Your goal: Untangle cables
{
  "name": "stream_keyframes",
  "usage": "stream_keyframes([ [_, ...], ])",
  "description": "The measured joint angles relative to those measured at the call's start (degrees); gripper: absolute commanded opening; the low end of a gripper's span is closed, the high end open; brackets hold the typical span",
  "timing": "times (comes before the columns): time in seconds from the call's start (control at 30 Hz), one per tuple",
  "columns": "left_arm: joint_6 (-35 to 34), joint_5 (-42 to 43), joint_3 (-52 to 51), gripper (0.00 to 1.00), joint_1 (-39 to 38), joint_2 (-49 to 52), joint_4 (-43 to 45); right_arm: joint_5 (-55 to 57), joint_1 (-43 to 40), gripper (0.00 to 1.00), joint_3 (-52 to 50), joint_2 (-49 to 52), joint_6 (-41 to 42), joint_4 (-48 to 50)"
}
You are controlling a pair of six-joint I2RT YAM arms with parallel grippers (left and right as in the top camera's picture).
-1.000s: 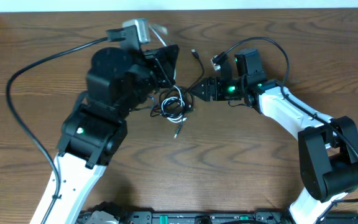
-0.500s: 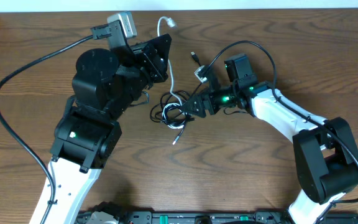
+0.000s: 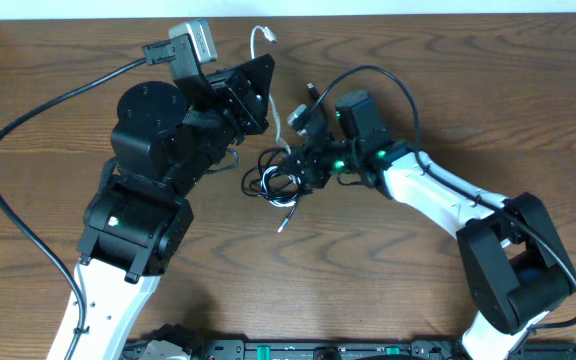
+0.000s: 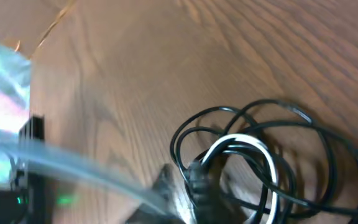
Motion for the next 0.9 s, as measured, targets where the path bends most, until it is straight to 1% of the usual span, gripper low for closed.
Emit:
stream_keyframes([
  [0.1, 0.09, -0.04, 0.0, 0.07, 0.0, 0.0, -1.25, 2.58, -0.52, 0.01, 0.0, -0.31, 5.75, -1.36],
  [0.17, 0.37, -0.5, 0.0, 0.07, 0.0, 0.0, -3.87, 3.52, -2.21, 0.01, 0.04, -1.62, 8.15, -4.07],
  [0.2, 0.66, -0.9, 0.04, 0.07, 0.0, 0.0, -6.08, 3.8, -3.82, 0.01, 0.28, -3.26, 9.44, -7.8],
  [0.27, 1.66, -1.84, 0.0, 0.08, 0.0, 0.15, -9.64, 4.42, -6.78, 0.01, 1.03, -6.91, 11.47, -13.22],
  [0.33, 3.23, -2.51, 0.0, 0.08, 0.0, 0.76, -12.55, 4.98, -11.82, 0.01, 3.41, -12.83, 13.84, -19.23],
  [0.37, 3.85, -2.64, -0.02, 0.14, 0.0, 1.2, -13.86, 5.25, -13.11, 0.01, 4.2, -14.53, 14.73, -20.44],
  [0.4, 5.05, -3.15, -0.02, 0.16, 0.0, 2.58, -16.83, 5.57, -16.81, 0.01, 7.23, -20.44, 17.31, -22.62],
  [0.43, 5.49, -3.28, 0.13, 0.17, 0.0, 3.45, -18.62, 5.92, -17.49, 0.01, 8.2, -23.15, 18.88, -23.26],
  [0.47, 5.81, -3.3, 0.17, 0.22, 0.0, 4.2, -20.52, 6.4, -17.53, 0.01, 8.48, -25.14, 20.17, -24.11],
  [0.57, 8.07, -2.16, 0.13, 0.26, 0.0, 7.72, -23.82, 8.52, -17.07, 0.01, 8.52, -29.53, 23.47, -27.15],
  [0.73, 13.29, 1.62, 0.13, 0.27, 0.0, 13.62, -25.79, 12.85, -17.05, 0.01, 8.5, -29.66, 26.1, -30.91],
  [0.77, 13.92, 2.01, 0.13, 0.3, 0.0, 14.64, -25.86, 14.73, -17.05, 0.01, 8.5, -29.62, 26.36, -32.48],
  [0.8, 14.4, 2.4, 0.13, 0.32, 0.0, 15.54, -25.88, 16.33, -17.03, 0.02, 8.48, -29.62, 26.43, -33.64],
  [0.9, 15.61, 2.97, 0.13, 0.38, 0.0, 18.32, -25.62, 22.75, -17.0, 0.11, 8.48, -29.4, 26.38, -37.13],
])
